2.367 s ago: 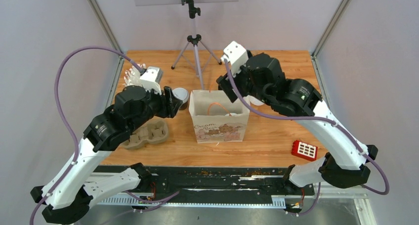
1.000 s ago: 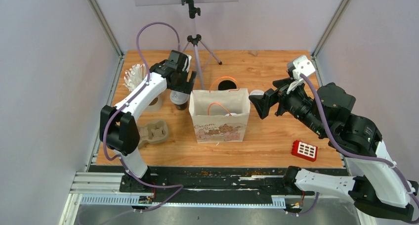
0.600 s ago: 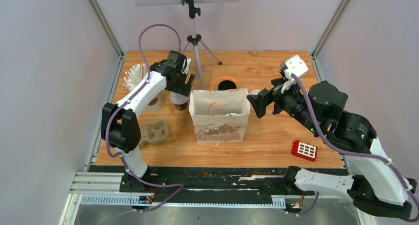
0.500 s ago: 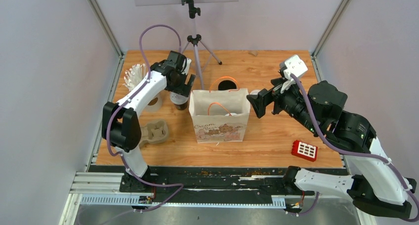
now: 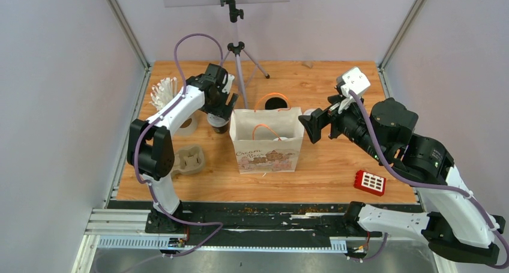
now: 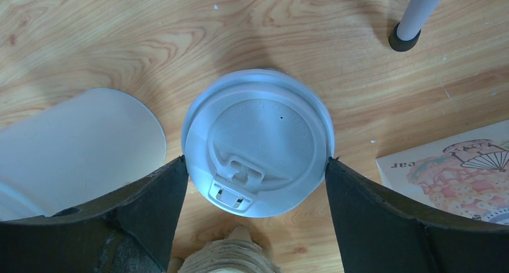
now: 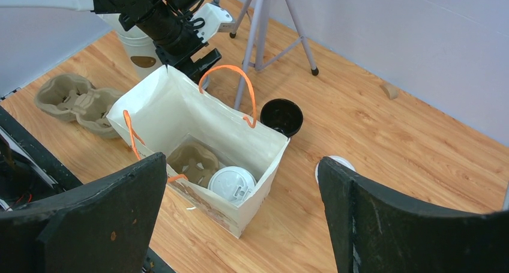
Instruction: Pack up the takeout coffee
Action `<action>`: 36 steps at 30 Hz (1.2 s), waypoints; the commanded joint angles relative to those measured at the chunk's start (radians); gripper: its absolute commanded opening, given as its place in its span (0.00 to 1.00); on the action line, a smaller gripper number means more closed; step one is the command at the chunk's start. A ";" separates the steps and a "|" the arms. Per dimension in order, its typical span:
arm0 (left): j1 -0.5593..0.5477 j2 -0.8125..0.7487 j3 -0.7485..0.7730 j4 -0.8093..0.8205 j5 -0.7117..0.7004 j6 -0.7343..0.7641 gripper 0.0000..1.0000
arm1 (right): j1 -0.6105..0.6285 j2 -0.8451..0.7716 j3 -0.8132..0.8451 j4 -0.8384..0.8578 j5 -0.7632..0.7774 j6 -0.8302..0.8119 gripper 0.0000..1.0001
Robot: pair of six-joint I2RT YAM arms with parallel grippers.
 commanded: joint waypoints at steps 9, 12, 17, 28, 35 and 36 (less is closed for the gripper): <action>0.011 0.016 0.042 -0.069 0.038 0.032 0.77 | 0.007 -0.021 -0.024 0.047 0.013 -0.015 0.96; 0.011 -0.010 0.054 -0.113 0.054 0.032 0.72 | 0.007 -0.025 -0.047 0.057 0.002 -0.004 0.96; 0.011 -0.107 0.006 -0.147 0.085 0.015 0.70 | 0.007 -0.029 -0.091 0.069 -0.014 0.019 0.96; -0.062 -0.468 -0.259 -0.188 0.171 -0.104 0.68 | 0.008 -0.044 -0.131 0.073 -0.045 0.071 0.95; -0.250 -0.641 -0.441 -0.185 0.090 -0.293 0.68 | 0.007 -0.039 -0.114 0.058 -0.031 0.047 0.95; -0.272 -0.655 -0.466 -0.182 0.071 -0.314 0.68 | 0.007 -0.040 -0.112 0.056 -0.030 0.047 0.95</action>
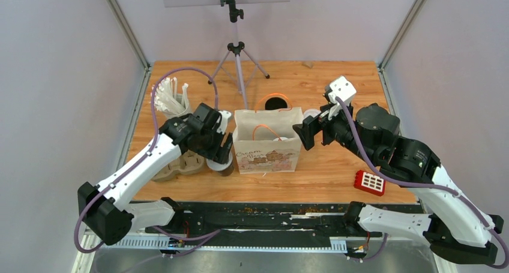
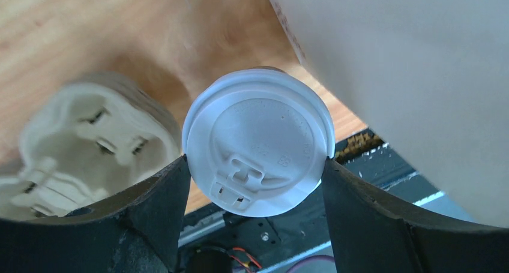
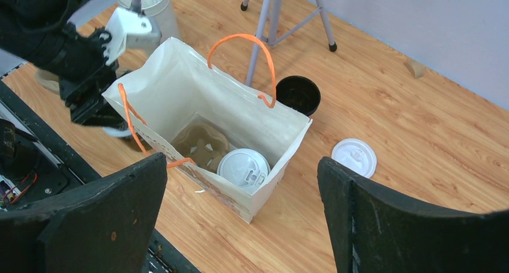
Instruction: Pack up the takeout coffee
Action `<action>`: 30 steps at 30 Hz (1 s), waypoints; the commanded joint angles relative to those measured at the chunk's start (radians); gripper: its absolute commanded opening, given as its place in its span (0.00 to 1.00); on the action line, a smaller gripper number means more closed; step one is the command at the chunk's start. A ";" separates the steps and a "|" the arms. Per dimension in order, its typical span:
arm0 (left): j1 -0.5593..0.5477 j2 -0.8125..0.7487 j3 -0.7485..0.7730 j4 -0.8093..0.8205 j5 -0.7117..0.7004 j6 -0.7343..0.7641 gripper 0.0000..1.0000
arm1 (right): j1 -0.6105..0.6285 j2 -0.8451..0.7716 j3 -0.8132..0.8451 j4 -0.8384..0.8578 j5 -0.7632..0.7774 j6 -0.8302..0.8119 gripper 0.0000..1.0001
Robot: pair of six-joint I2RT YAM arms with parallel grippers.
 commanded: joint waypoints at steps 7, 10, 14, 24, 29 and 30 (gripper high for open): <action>-0.148 -0.122 -0.180 0.014 -0.146 -0.244 0.68 | 0.007 -0.044 0.012 -0.001 -0.003 0.004 0.94; -0.177 -0.144 -0.232 0.054 -0.181 -0.278 0.68 | 0.007 -0.071 -0.004 -0.010 0.001 0.010 0.93; -0.197 -0.155 -0.272 0.098 -0.184 -0.313 0.69 | 0.007 -0.089 -0.018 -0.023 0.024 0.044 0.92; -0.232 -0.201 -0.182 0.040 -0.151 -0.340 0.81 | 0.007 -0.068 0.032 -0.105 -0.004 0.139 0.90; -0.232 -0.211 -0.142 0.015 -0.114 -0.335 0.84 | 0.007 -0.061 0.032 -0.114 -0.022 0.152 0.90; -0.232 -0.209 -0.140 0.008 -0.115 -0.334 0.84 | 0.007 -0.063 0.031 -0.116 -0.022 0.157 0.91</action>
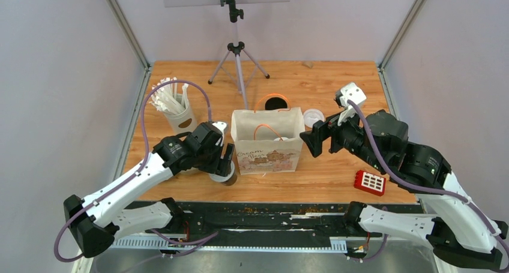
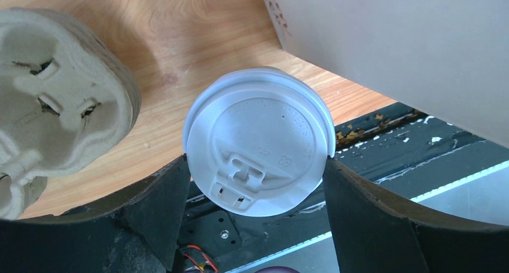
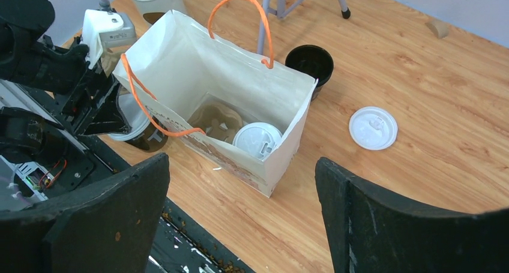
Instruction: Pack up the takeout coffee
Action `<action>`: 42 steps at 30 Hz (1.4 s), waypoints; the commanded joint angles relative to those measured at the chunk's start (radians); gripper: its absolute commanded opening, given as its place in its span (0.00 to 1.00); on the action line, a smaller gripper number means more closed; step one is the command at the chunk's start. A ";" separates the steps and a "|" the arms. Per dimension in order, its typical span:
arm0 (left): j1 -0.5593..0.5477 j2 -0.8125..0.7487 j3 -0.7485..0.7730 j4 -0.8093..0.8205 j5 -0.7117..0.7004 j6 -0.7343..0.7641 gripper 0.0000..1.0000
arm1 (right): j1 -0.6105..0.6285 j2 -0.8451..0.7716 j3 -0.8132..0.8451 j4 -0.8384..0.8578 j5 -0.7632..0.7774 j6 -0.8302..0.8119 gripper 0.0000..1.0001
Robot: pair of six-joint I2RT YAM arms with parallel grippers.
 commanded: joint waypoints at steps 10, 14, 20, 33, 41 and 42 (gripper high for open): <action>-0.004 0.008 -0.011 -0.037 -0.055 -0.022 0.83 | 0.007 -0.027 0.021 -0.007 0.003 0.059 0.91; -0.008 0.024 -0.032 -0.027 -0.061 -0.024 0.84 | 0.007 -0.035 0.017 -0.008 0.012 0.054 0.91; -0.024 0.044 -0.054 -0.006 -0.065 -0.043 0.85 | 0.007 -0.042 0.009 -0.024 0.025 0.052 0.91; -0.054 0.062 -0.020 -0.020 -0.063 -0.059 1.00 | 0.007 -0.046 -0.007 -0.032 0.027 0.040 0.92; -0.055 0.023 0.152 -0.118 -0.101 -0.055 1.00 | 0.007 -0.040 -0.033 -0.009 -0.017 0.122 0.91; -0.055 0.021 0.176 -0.133 -0.116 -0.051 1.00 | 0.007 -0.037 -0.048 0.007 -0.043 0.142 0.90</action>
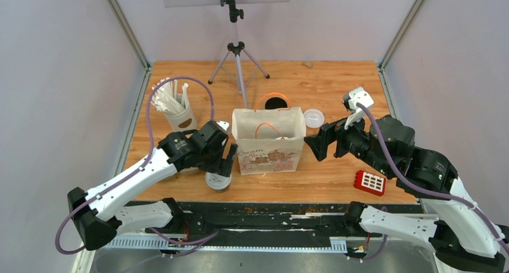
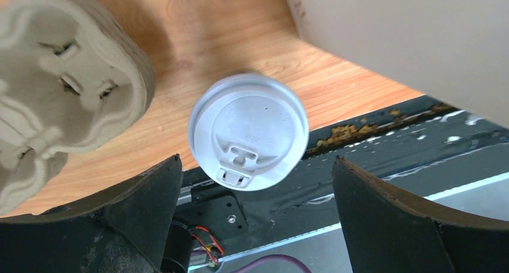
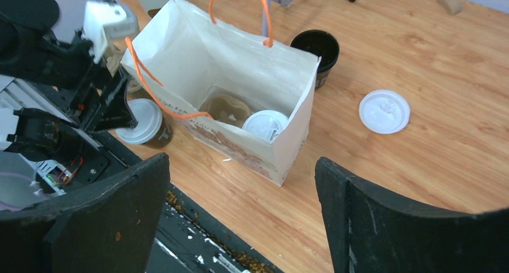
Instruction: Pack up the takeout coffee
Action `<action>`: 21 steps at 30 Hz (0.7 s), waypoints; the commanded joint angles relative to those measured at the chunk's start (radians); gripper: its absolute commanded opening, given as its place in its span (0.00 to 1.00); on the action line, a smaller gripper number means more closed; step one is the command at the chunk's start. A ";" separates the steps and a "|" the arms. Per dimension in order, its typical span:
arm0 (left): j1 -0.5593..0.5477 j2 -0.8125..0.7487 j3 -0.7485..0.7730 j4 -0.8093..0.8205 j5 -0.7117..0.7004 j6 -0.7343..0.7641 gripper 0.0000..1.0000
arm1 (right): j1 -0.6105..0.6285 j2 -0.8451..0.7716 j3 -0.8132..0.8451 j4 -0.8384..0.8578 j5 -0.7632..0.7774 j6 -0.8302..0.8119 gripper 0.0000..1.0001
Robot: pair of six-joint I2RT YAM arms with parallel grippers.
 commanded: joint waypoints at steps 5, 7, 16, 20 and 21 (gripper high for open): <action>-0.003 -0.026 0.289 -0.137 -0.215 0.024 1.00 | 0.073 0.054 -0.086 0.126 -0.129 0.172 0.86; 0.001 -0.017 0.381 -0.164 -0.278 0.035 1.00 | 0.165 0.086 -0.084 0.149 -0.066 0.182 0.86; 0.032 0.048 0.840 -0.194 -0.339 0.108 1.00 | 0.458 0.343 -0.004 0.268 -0.012 0.091 0.86; 0.032 -0.008 0.892 -0.106 -0.328 0.163 1.00 | 0.474 0.453 -0.028 0.373 -0.092 0.046 0.88; 0.032 -0.026 0.885 -0.090 -0.332 0.172 1.00 | 0.474 0.483 -0.029 0.385 -0.079 0.042 0.89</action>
